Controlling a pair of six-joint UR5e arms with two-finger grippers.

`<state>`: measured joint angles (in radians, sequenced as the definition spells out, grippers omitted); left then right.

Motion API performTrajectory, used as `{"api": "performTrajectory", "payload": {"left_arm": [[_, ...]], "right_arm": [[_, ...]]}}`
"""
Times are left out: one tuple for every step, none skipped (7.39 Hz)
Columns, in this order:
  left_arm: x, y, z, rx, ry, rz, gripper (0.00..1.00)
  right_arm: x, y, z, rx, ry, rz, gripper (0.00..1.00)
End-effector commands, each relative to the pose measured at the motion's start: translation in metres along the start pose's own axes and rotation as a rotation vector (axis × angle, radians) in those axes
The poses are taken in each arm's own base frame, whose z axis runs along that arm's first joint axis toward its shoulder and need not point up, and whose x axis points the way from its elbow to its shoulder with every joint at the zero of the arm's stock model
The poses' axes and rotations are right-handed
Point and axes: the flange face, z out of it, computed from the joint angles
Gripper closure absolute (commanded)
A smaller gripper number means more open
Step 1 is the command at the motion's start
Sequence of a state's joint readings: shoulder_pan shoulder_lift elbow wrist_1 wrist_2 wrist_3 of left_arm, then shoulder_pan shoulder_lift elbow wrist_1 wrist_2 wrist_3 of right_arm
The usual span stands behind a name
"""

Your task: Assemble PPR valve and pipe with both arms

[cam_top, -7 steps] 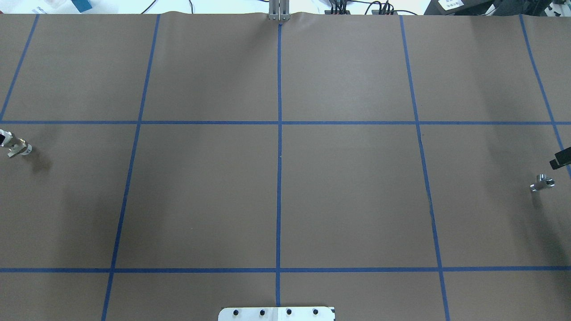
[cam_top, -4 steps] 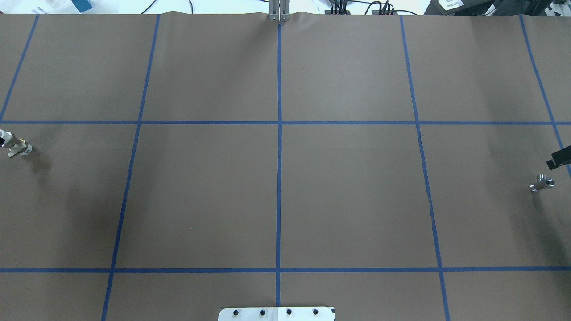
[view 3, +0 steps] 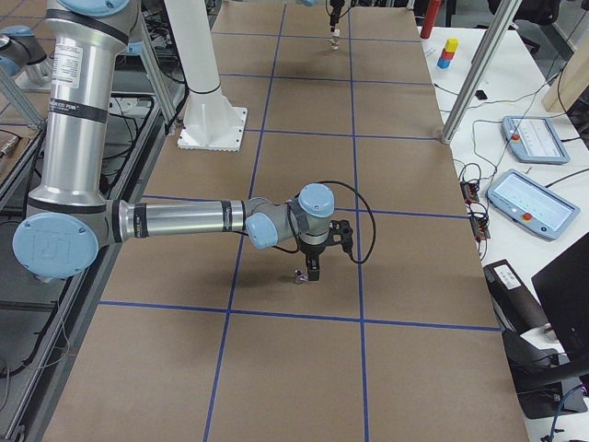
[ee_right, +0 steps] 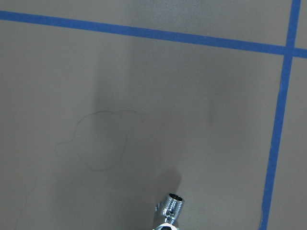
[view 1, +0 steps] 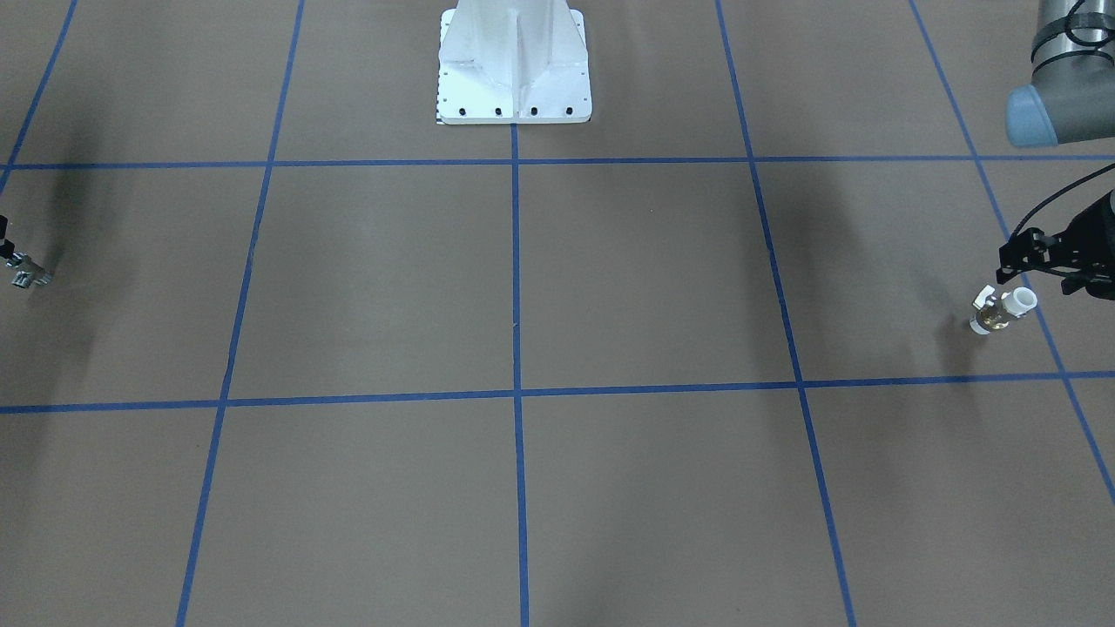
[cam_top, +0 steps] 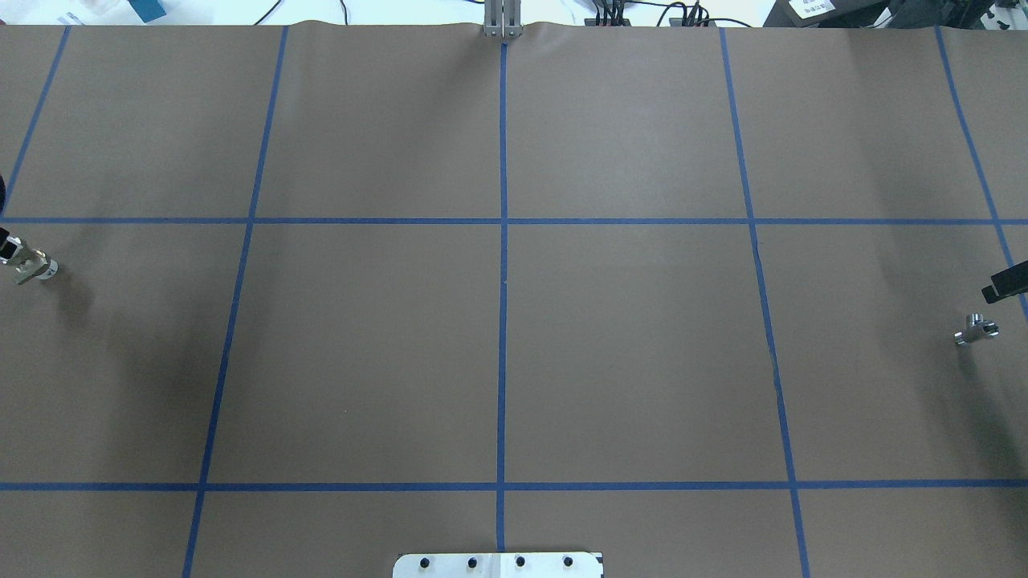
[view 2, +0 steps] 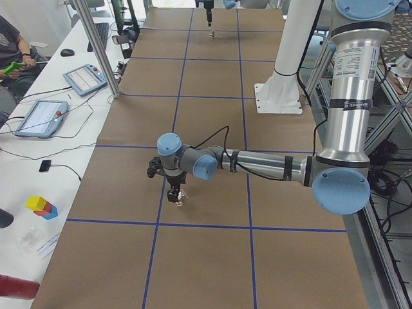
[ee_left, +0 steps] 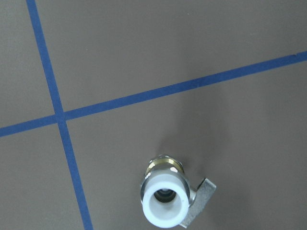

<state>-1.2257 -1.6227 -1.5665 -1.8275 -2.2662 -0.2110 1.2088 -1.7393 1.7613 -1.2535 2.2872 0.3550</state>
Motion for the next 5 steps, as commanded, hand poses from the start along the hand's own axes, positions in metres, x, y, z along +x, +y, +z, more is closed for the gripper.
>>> {"api": "performTrajectory", "payload": {"left_arm": [[-0.0026, -0.0144, 0.0066, -0.006, -0.002, -0.003, 0.14], [-0.0019, -0.0152, 0.0061, -0.005, 0.0, 0.0, 0.22], [-0.0021, -0.0143, 0.0073, -0.008, -0.002, 0.002, 0.26], [-0.0026, -0.0141, 0.0078, -0.009, -0.002, 0.002, 0.31], [-0.0045, -0.0129, 0.0098, -0.013, -0.003, 0.004, 0.36]], "right_arm": [[-0.0002, -0.0001, 0.0, 0.005, -0.003, -0.005, 0.0], [-0.0013, -0.0007, -0.0009, 0.013, -0.007, -0.012, 0.0], [-0.0008, -0.0008, -0.0014, 0.014, -0.006, -0.012, 0.0], [-0.0013, -0.0007, -0.0009, 0.013, -0.007, -0.012, 0.0], [-0.0013, -0.0007, -0.0009, 0.013, -0.007, -0.012, 0.0]]}}
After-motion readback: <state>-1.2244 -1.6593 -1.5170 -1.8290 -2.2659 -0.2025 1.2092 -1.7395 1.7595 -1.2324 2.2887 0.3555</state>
